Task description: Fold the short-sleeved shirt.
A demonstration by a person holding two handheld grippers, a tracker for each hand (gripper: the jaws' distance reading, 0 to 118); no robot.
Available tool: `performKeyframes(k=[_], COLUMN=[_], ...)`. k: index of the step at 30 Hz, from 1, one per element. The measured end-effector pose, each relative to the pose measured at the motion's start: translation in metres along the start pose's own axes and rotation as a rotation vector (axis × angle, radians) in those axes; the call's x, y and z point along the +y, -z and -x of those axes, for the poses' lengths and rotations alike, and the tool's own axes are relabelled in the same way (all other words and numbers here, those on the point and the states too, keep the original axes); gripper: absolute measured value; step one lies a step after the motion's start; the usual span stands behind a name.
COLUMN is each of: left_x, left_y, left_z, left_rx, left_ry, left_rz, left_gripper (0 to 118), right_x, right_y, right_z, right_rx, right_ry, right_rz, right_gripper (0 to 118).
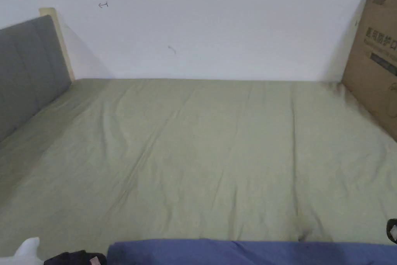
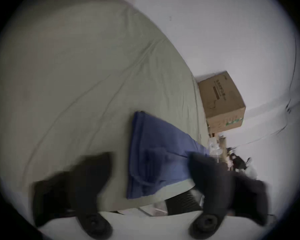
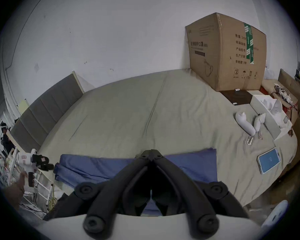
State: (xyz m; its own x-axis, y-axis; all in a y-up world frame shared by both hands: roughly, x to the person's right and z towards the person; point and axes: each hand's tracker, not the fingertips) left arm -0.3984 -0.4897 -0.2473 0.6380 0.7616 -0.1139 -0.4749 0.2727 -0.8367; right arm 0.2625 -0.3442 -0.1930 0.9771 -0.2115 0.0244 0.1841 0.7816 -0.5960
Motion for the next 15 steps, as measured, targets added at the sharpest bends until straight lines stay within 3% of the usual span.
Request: performKeyframes(k=[5, 7, 12, 15], left_x=[-0.022, -0.011, -0.008, 0.004], left_y=[0.043, 0.052, 0.095, 0.107], left_z=[0.035, 0.022, -0.004, 0.013], left_rx=[-0.307, -0.416, -0.429, -0.442], left_ry=[-0.213, -0.26, -0.085, -0.112], left_rz=[-0.049, -0.007, 0.212, 0.198], left_gripper=[118, 118, 118, 112], right_x=[0.005, 0.005, 0.008, 0.006], right_y=[0.004, 0.008, 0.009, 0.008], right_z=[0.007, 0.012, 0.025, 0.031], right_rx=[0.004, 0.006, 0.008, 0.016], right_ry=[0.024, 0.017, -0.006, -0.029], right_rz=[0.02, 0.04, 0.056, 0.064], right_gripper=[0, 0, 0, 0])
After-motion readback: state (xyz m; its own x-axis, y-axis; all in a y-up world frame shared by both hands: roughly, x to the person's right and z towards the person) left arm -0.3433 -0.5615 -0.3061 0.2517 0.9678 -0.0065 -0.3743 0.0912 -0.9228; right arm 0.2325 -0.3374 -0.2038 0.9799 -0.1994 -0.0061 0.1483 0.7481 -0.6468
